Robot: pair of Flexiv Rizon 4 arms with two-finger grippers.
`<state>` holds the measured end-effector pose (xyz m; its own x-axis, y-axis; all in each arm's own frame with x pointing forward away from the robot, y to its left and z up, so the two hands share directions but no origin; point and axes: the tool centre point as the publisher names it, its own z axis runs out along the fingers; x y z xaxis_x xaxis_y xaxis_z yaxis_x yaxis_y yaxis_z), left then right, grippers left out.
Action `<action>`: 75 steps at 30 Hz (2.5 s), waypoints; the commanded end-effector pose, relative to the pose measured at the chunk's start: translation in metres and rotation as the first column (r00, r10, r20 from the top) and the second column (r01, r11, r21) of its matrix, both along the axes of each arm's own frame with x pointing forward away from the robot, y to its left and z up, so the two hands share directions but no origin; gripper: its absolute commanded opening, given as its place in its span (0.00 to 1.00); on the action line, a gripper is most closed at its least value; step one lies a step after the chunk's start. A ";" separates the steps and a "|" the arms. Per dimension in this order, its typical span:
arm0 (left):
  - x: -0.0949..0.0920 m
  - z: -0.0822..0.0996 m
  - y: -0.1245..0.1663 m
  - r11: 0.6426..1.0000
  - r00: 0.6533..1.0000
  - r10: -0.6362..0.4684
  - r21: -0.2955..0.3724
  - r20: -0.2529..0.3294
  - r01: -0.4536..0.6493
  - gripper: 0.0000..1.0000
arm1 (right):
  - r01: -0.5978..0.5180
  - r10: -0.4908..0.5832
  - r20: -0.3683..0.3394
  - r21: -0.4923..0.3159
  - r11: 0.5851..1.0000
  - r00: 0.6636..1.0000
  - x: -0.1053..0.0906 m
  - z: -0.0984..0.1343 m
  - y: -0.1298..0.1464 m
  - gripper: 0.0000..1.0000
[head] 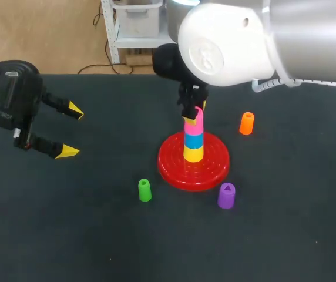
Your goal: Pick up and stack the cylinders on the red base in this order: pink,purple,orange,green
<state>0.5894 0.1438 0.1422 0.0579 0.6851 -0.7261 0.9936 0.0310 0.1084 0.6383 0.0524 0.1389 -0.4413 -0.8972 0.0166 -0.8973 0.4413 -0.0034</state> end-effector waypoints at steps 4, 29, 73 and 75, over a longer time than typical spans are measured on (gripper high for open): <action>0.001 -0.001 0.000 1.000 1.000 -0.002 -0.002 0.001 0.002 1.00 | 0.014 -0.015 0.011 0.006 1.000 1.000 0.005 0.003 -0.003 0.00; 0.001 -0.001 0.000 1.000 1.000 -0.002 -0.002 0.001 0.002 1.00 | 0.026 -0.026 -0.022 -0.002 1.000 0.999 0.007 -0.008 -0.003 0.00; 0.001 -0.001 0.000 1.000 1.000 -0.002 -0.002 0.001 0.002 1.00 | -0.070 0.066 -0.112 -0.028 0.997 0.991 0.014 -0.023 0.003 0.00; 0.001 -0.001 0.000 1.000 1.000 -0.002 -0.002 0.001 0.002 1.00 | -0.071 0.068 -0.116 -0.030 0.997 0.991 0.014 -0.024 0.003 0.00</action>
<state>0.5894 0.1438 0.1422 0.0579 0.6851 -0.7261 0.9936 0.0310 0.1084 0.6477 0.0527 0.1260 -0.3734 -0.9237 0.0862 -0.9217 0.3799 0.0784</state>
